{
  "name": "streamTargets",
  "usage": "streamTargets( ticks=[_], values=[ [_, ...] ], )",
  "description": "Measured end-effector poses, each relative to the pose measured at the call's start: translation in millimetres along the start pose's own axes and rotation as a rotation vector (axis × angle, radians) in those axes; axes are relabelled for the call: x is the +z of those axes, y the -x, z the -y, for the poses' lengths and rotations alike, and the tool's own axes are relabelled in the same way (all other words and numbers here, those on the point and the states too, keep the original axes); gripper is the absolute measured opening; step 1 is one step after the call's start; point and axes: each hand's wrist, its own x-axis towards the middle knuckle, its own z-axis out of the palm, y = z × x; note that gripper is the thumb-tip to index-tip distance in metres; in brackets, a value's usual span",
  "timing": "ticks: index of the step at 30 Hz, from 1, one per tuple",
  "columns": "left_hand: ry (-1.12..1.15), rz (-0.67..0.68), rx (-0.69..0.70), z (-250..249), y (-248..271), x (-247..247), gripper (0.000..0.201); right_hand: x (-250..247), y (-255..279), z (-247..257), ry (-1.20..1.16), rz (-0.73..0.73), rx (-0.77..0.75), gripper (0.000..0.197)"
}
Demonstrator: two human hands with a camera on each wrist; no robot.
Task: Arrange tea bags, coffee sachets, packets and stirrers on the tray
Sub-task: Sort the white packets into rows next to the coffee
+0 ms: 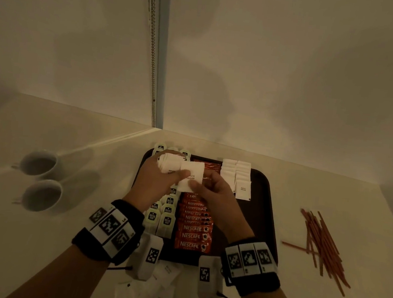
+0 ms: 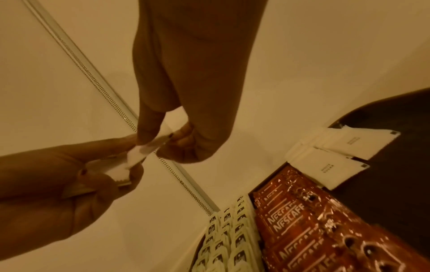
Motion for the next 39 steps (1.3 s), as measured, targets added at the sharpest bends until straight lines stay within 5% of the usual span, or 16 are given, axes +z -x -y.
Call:
streamTargets(
  ticks=[5, 12, 20, 29, 39],
  values=[
    [-0.013, 0.01, -0.014, -4.1, 0.5, 2.8, 0.03, 0.9, 3.8, -2.9, -0.048, -0.034, -0.04, 0.007],
    [0.148, 0.041, -0.157, 1.7, 3.7, 2.9, 0.019, -18.8, 5.4, -3.7, -0.036, -0.11, -0.028, 0.009],
    [0.553, -0.036, -0.435, 9.2, 1.3, -15.0, 0.021, -113.1, -25.4, -55.1, 0.48, -0.557, 0.093, 0.018],
    [0.61, -0.031, -0.447, 8.6, -1.2, -19.5, 0.021, -122.5, -49.6, -85.3, 0.557, -0.553, 0.26, 0.021],
    [0.686, -0.016, -0.456, 8.8, -2.2, -22.1, 0.035, -113.9, -60.8, -82.9, 0.672, -0.666, 0.251, 0.021]
  ],
)
